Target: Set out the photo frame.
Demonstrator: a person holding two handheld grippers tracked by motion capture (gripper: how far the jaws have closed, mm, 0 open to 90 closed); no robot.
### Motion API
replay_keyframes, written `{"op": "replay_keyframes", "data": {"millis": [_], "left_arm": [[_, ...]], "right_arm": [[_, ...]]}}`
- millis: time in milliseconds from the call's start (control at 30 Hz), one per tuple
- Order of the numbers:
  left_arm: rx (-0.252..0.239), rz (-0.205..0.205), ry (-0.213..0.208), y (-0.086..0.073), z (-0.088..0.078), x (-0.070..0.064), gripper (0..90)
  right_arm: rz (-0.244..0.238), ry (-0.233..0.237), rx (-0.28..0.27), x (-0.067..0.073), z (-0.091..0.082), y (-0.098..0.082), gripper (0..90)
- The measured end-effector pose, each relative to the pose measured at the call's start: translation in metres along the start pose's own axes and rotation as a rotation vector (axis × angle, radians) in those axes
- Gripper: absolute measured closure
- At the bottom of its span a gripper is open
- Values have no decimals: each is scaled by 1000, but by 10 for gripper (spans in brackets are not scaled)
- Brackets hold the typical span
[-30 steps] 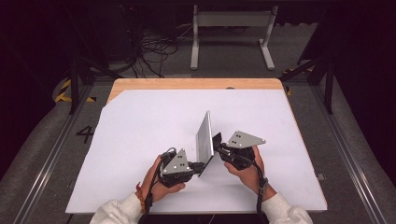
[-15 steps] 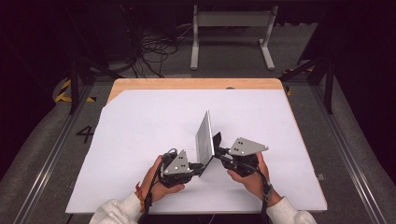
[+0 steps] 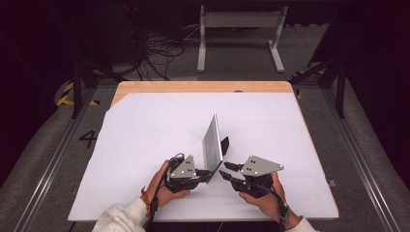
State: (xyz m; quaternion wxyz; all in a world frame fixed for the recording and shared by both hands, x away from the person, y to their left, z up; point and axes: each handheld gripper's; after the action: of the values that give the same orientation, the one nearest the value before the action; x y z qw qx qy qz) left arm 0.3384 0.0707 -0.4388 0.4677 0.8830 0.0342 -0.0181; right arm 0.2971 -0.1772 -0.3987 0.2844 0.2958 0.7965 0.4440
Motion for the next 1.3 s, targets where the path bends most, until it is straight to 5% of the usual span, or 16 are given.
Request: {"op": "replay_keyframes", "data": {"millis": [900,1300], "left_arm": [[25,-3,-14,-2,11,2,809],[22,-63,98,-19,-18,22,802]], "right_arm": [[40,-14,39,13,19,-2,531],[75,-56,54,13,32,-3,530]]}}
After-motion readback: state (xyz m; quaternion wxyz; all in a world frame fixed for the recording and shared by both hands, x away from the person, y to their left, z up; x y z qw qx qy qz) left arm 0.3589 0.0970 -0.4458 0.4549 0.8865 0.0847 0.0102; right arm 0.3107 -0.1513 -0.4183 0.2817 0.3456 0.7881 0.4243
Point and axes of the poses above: each handheld gripper's, and its own axes: z roughly forward along the jaws, y roughly out of its top, x roughly to its left, and after that the axes turned 13 degrees about -y, right-handed
